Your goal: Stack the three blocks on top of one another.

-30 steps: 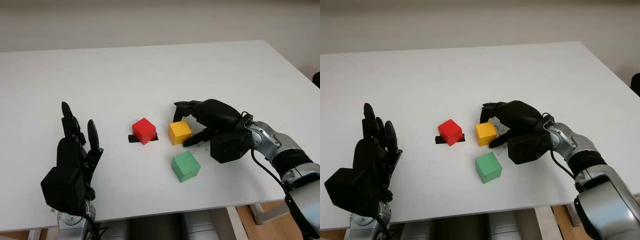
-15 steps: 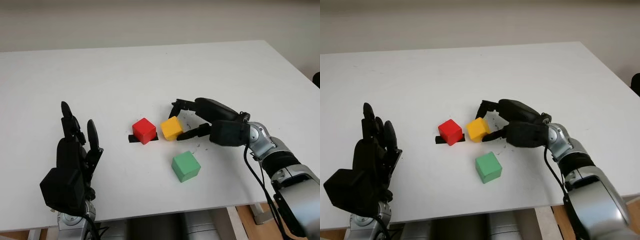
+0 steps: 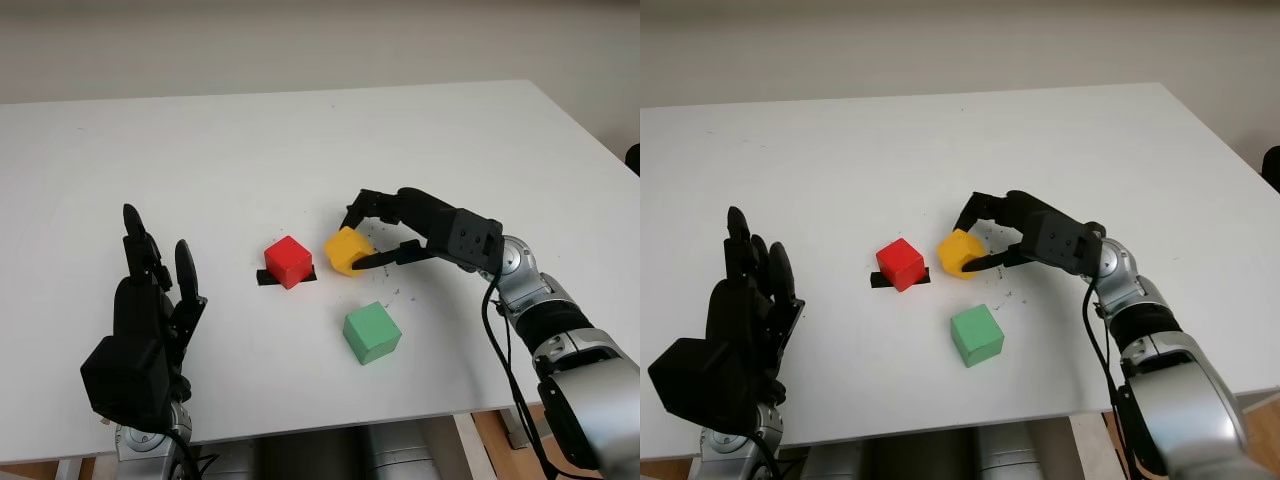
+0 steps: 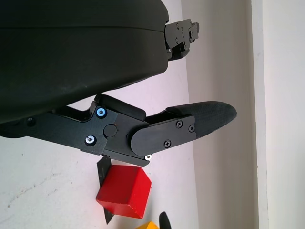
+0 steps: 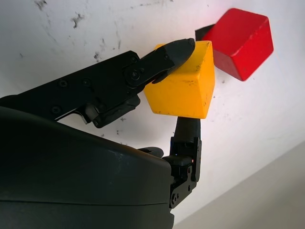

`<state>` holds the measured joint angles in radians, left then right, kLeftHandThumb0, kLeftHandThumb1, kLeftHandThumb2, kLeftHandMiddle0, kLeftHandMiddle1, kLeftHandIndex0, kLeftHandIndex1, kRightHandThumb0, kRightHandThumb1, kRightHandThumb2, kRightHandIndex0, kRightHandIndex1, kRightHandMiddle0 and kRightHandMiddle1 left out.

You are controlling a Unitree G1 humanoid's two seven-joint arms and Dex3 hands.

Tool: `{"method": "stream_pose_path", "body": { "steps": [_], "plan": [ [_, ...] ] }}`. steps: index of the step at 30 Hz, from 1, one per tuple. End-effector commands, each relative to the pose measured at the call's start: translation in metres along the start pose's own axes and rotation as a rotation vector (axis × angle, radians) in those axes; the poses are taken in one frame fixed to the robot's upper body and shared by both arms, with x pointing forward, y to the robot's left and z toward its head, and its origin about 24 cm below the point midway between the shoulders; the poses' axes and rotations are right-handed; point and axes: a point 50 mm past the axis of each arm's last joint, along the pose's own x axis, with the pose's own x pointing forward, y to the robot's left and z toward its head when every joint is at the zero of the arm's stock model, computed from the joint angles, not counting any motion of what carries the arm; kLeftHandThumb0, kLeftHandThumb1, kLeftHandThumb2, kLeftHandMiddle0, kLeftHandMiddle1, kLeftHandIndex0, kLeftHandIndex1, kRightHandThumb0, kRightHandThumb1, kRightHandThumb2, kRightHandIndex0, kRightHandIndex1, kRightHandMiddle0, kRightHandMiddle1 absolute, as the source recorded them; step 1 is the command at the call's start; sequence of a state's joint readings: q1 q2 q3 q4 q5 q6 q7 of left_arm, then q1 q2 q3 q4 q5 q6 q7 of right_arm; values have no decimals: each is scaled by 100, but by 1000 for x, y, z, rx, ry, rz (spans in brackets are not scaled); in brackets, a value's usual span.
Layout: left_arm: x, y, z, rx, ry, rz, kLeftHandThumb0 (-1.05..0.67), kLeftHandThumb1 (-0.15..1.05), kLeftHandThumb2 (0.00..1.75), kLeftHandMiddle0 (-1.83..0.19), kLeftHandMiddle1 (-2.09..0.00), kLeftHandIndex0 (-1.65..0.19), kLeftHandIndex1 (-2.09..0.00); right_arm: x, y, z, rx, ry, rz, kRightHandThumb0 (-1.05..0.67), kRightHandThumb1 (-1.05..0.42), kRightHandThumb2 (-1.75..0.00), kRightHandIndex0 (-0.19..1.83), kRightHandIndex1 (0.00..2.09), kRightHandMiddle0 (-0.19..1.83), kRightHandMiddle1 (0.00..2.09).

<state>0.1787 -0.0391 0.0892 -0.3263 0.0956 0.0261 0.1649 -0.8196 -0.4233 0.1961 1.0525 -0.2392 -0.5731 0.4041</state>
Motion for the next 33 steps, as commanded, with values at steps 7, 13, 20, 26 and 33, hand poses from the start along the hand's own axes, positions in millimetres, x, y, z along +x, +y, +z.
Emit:
{"method": "stream_pose_path", "body": {
  "steps": [7, 13, 20, 26, 33],
  "plan": [
    [-1, 1, -1, -1, 4, -4, -70, 105, 64, 17, -5, 18, -5, 11, -32, 31, -36, -104, -90, -45, -96, -5, 28, 5, 35, 151],
    [-1, 0, -1, 4, 3, -1, -70, 105, 65, 18, -5, 18, -5, 19, -43, 58, -22, -212, -119, -45, -96, -5, 30, 6, 36, 151],
    [-1, 0, -1, 2, -1, 6, -70, 105, 65, 17, -6, 18, -5, 32, -45, 79, 108, -271, -123, -46, -96, -5, 31, 6, 36, 155],
    [-3, 1, 0, 4, 3, 14, -71, 105, 65, 17, -6, 18, -5, 43, -31, 84, 225, -273, -57, -44, -95, -5, 27, 4, 35, 157],
    [-3, 2, 1, 0, 2, 8, -70, 105, 66, 18, -5, 19, -5, 51, -10, 79, 333, -241, 52, -50, -95, -5, 23, 3, 37, 159]
  ]
}}
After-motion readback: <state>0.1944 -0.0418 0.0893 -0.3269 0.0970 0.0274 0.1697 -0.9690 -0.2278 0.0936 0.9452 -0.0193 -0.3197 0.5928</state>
